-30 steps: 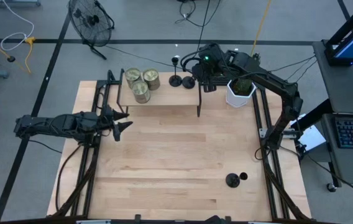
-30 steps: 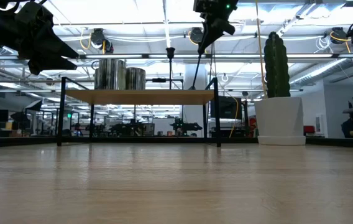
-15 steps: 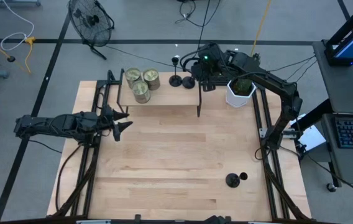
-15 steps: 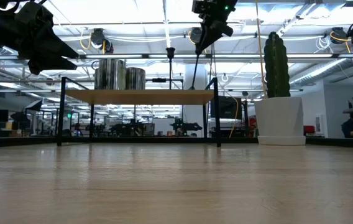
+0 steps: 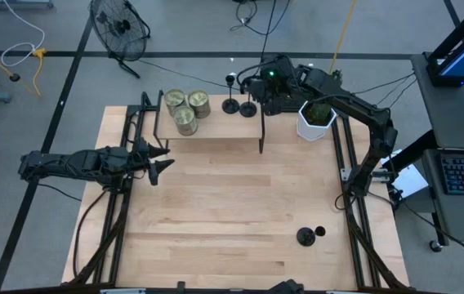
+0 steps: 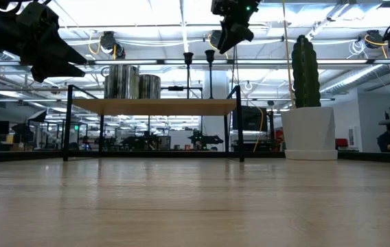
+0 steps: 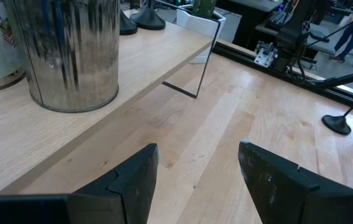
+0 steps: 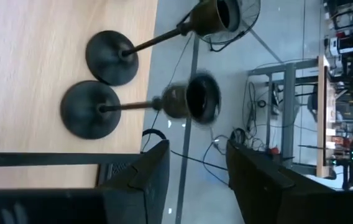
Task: Pick & Place candle stick holders
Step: Put the black candle holder on the shelf
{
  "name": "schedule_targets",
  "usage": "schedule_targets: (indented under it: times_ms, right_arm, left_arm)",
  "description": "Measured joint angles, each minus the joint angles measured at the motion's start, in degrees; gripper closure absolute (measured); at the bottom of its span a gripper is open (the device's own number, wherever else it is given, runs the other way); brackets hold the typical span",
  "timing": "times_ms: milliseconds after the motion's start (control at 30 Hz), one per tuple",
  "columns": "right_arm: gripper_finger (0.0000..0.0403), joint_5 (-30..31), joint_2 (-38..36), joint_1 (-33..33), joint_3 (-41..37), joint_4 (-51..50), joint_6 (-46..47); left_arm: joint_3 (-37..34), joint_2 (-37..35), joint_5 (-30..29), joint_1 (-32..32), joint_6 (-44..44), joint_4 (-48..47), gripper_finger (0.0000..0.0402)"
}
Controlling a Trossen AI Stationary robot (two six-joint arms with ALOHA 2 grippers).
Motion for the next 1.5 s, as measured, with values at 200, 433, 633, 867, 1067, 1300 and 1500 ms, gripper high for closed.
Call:
schedule_targets:
  times_ms: [200, 433, 633, 867, 1067, 1300, 1500]
  right_arm:
    - [0.025, 0.04, -0.06, 0.64, 0.0, 0.31, -0.4]
    - [0.025, -0.04, -0.06, 1.67, 0.0, 0.44, -0.42]
    - [0.025, -0.24, -0.06, 1.87, 0.0, 1.83, -0.42]
    - [0.025, -0.33, -0.06, 2.57, 0.0, 1.87, 1.14]
    - [0.025, -0.19, -0.06, 2.8, 0.02, 2.09, 6.74]
    - [0.025, 4.51, -2.09, 3.32, 0.11, -2.67, 11.32]
    - [0.025, 4.35, -4.6, 4.74, 0.11, -13.98, 18.27]
  left_arm:
    - [-0.02, 0.0, 0.0, 0.0, 0.02, 0.0, 0.0169]
    - [0.0, 0.0, -0.02, -0.02, 0.05, 0.0, 0.0169]
    - [0.0, 0.02, -0.02, 0.0, 0.07, 0.0, 0.0169]
    - [-0.02, 0.01, -0.02, 0.0, -0.09, 0.0, 0.0169]
    - [0.0, 0.0, -0.02, -0.02, -0.11, 0.02, 0.0169]
    - [-0.02, 0.02, -0.11, 0.0, -0.15, 0.02, 0.0169]
    - [0.0, 0.0, -0.15, -0.01, -0.05, 0.04, 0.0169]
